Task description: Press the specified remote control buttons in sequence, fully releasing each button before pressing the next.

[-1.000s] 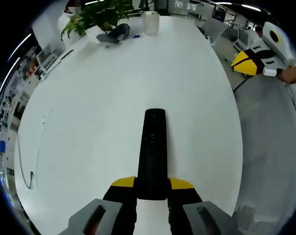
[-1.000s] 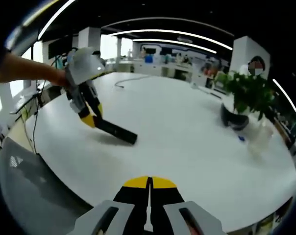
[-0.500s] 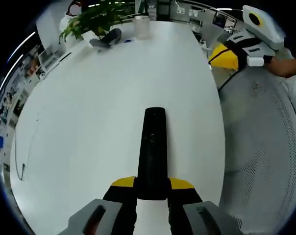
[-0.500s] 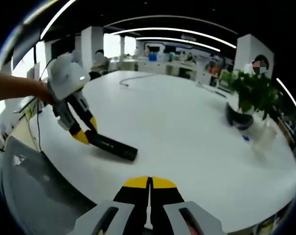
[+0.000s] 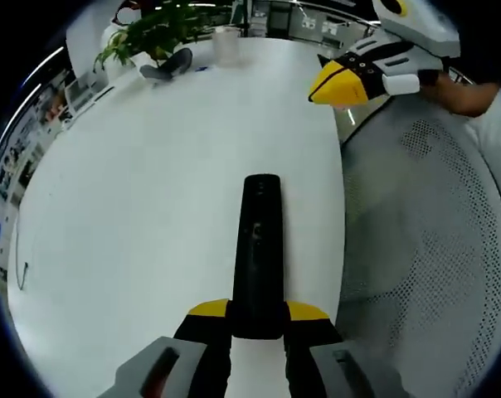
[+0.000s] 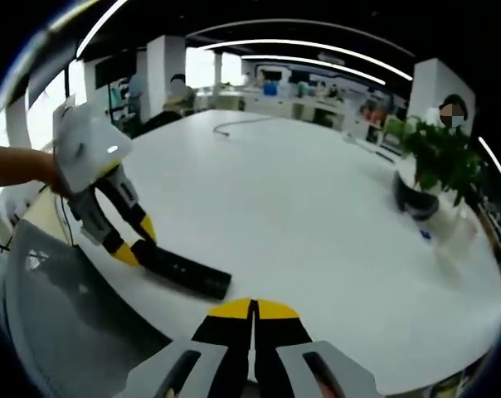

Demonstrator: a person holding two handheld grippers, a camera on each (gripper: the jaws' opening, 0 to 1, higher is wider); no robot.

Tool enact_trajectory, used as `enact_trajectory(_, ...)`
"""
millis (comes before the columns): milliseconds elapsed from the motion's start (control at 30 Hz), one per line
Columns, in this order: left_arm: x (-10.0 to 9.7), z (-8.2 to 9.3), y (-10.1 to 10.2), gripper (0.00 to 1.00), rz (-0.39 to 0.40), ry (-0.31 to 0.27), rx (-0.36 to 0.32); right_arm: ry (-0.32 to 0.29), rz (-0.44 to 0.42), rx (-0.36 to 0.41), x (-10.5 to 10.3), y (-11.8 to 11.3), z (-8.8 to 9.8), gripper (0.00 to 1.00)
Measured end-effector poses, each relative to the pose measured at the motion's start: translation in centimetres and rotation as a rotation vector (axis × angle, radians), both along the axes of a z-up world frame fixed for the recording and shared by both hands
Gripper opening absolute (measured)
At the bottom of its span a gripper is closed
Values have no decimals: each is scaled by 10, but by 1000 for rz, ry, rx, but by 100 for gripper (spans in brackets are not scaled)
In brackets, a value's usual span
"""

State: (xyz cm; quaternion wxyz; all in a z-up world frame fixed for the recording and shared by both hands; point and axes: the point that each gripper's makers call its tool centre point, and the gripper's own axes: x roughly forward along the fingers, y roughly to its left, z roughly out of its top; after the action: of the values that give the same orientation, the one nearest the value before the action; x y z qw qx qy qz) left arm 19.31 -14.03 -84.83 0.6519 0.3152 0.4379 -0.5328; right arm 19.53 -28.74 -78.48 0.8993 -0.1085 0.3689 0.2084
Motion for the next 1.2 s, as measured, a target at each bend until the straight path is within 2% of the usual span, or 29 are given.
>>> enact_trajectory(300,-24,-6,-5,22,20,12,-29,42,39,-43,-4,2,-10,0)
enact_trajectory(400,-32,-11,-2,22,11,8,-18,85,73,-43,-10,8,-16,0)
enact_trajectory(500,-34,-14,-1,22,17,7,-17,103,104,-84,-13,9,-21,0)
enact_trajectory(700,-35,-13,-6,22,36,-1,-51,105,132,-98,-13,10,-23,0)
enact_trajectory(800,-39,-14,-6,23,51,-10,-64,184,128,-13,-17,19,-25,0)
enact_trajectory(833,-41,-15,-6,23,46,-20,-64,193,128,-9,-18,19,-24,0)
enact_trajectory(900,-38,-15,-9,23,41,-50,-92,226,119,12,-11,22,-26,0)
enact_trajectory(1000,-37,-15,-9,23,67,-53,-115,282,114,80,-7,33,-27,0)
enact_trajectory(1067,-38,-15,-9,23,62,-70,-124,297,118,64,2,34,-33,0)
enact_trajectory(1133,-38,-15,-10,23,48,-103,-131,344,121,59,3,36,-41,0)
enact_trajectory(1167,-38,-14,-10,23,70,-99,-132,383,122,66,1,38,-47,0)
enact_trajectory(1200,-38,-14,-10,23,84,-97,-136,387,121,69,2,38,-48,0)
